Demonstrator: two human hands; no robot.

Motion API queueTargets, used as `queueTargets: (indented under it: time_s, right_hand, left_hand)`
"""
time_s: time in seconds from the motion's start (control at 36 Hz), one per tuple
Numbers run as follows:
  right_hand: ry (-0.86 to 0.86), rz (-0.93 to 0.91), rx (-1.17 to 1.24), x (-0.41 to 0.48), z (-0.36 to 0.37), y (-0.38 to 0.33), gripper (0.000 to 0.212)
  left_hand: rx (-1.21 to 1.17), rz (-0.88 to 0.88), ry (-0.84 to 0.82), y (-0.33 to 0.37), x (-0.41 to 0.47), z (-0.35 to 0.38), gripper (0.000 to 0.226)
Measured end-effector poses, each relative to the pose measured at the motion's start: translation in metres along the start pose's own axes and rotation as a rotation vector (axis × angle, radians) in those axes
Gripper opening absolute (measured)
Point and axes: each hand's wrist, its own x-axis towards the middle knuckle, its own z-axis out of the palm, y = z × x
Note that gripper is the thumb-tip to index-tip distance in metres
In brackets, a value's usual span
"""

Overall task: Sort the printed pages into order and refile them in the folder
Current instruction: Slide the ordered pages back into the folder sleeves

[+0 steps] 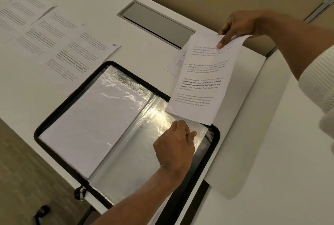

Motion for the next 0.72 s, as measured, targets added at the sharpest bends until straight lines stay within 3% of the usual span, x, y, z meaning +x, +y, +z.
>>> queueTargets:
  time_s: [0.72]
  right_hand:
    - [0.051, -0.015, 0.315, 0.023, 0.040, 0.020, 0.040]
  left_hand:
    - [0.038, 0.073, 0.003, 0.000, 0.001, -0.003, 0.042]
